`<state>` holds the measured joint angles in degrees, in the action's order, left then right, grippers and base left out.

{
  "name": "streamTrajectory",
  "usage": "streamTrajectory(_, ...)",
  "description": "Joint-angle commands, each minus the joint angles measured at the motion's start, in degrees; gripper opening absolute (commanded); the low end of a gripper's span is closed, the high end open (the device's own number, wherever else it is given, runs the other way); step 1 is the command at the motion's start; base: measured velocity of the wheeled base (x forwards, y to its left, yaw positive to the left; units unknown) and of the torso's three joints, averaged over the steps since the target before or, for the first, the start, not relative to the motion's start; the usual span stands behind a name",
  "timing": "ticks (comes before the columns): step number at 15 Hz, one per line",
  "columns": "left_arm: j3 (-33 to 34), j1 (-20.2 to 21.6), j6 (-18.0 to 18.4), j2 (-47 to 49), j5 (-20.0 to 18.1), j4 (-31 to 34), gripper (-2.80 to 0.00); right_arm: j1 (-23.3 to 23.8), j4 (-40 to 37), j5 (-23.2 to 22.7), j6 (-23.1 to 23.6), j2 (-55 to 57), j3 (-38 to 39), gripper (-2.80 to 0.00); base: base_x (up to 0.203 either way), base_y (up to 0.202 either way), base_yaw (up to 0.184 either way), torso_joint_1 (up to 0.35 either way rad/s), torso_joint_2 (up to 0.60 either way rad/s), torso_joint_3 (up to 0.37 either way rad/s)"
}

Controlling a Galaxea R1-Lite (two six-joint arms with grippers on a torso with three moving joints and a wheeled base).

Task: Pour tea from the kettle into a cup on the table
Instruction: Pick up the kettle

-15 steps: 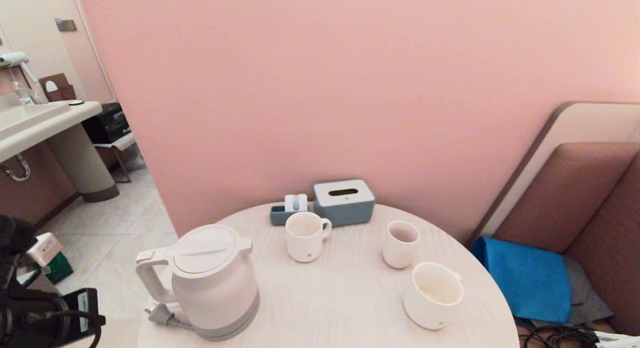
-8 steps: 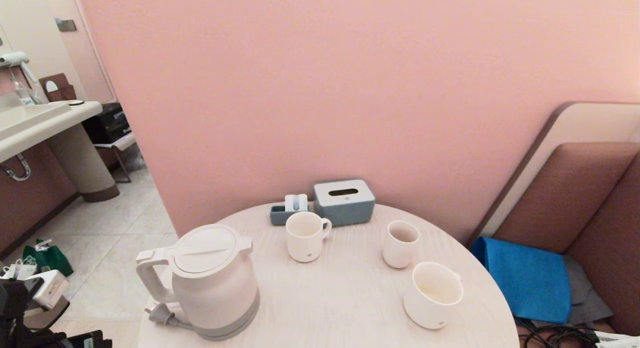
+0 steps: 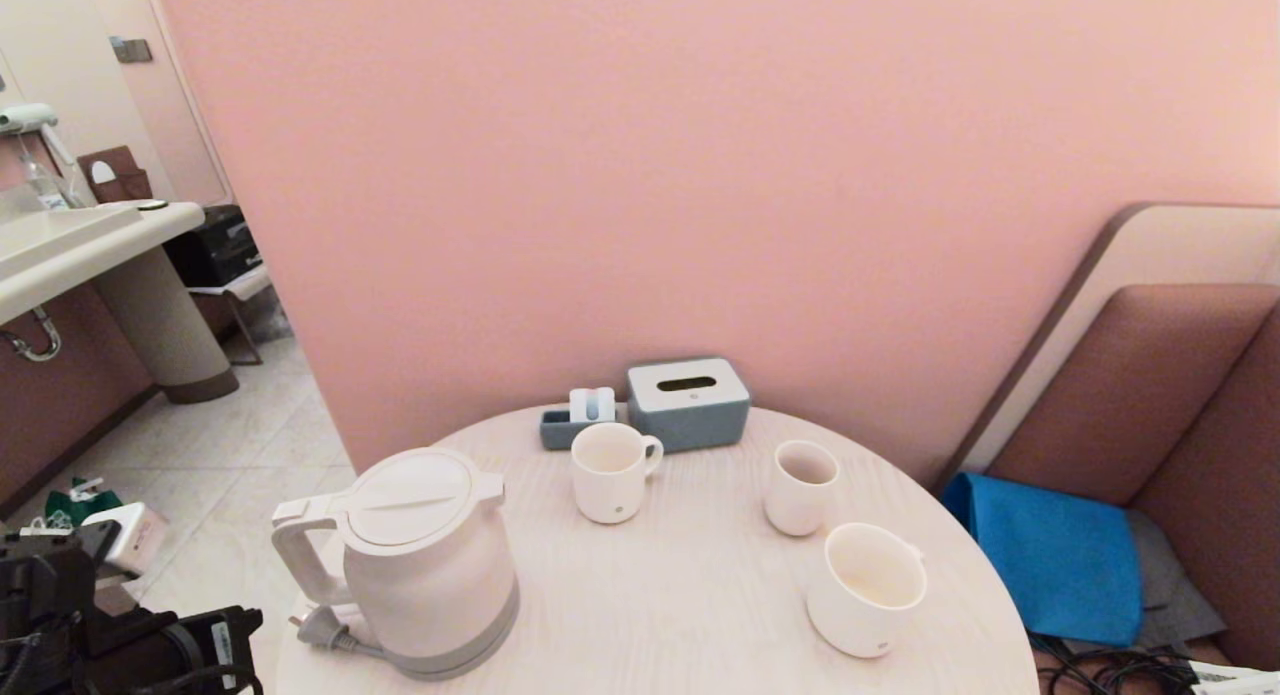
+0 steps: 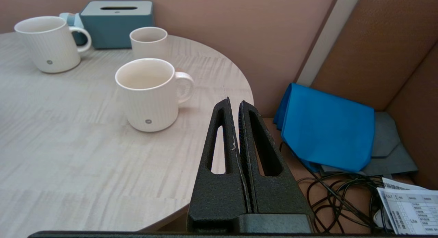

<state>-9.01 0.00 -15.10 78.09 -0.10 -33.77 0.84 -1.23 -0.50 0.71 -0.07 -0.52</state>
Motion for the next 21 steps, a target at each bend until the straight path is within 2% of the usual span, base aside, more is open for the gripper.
streamTrajectory(1, -0.83, 0.0, -0.18, 0.84, -0.08, -0.08, -2.8, -0.03, 0.0, -0.03, 0.03, 0.07, 0.0, -2.8, 0.0, 0.0, 0.0, 0.0, 0.0, 0.0)
streamTrajectory(5, -1.3, 0.0, -0.01, 1.1, -0.17, 0.04, -2.8, 0.04, 0.0, -0.03, 0.08, 0.07, 0.0, -2.8, 0.0, 0.0, 0.0, 0.0, 0.0, 0.0)
streamTrajectory(6, -1.19, 0.0, -0.01, 0.92, -0.25, 0.11, 0.0, -0.05, 0.0, -0.03, 0.08, 0.07, 0.0, -2.8, 0.0, 0.0, 0.0, 0.0, 0.0, 0.0)
streamTrajectory(9, -1.1, 0.0, -0.14, 1.09, -2.89, -0.04, 0.0, -0.05, 0.0, -0.03, 0.01, 0.07, 0.0, -2.8, 0.0, 0.0, 0.0, 0.0, 0.0, 0.0)
streamTrajectory(14, -3.11, 0.08, 0.22, 4.88, -2.75, -0.79, 0.0, -0.05, 0.0, -0.03, 0.08, 0.07, 0.0, -2.8, 0.0, 0.0, 0.0, 0.0, 0.0, 0.0)
streamTrajectory(17, -1.77, 0.4, 1.09, 6.78, -2.63, -5.96, 0.0, -0.03, 0.0, -0.03, 0.05, 0.07, 0.0, -2.8, 0.0, 0.0, 0.0, 0.0, 0.0, 0.0)
streamTrajectory(21, 1.51, 0.52, 3.15, 12.77, -2.52, -16.87, 0.0, -0.01, 0.0, -0.03, 0.06, 0.07, 0.0, -2.8, 0.0, 0.0, 0.0, 0.0, 0.0, 0.0)
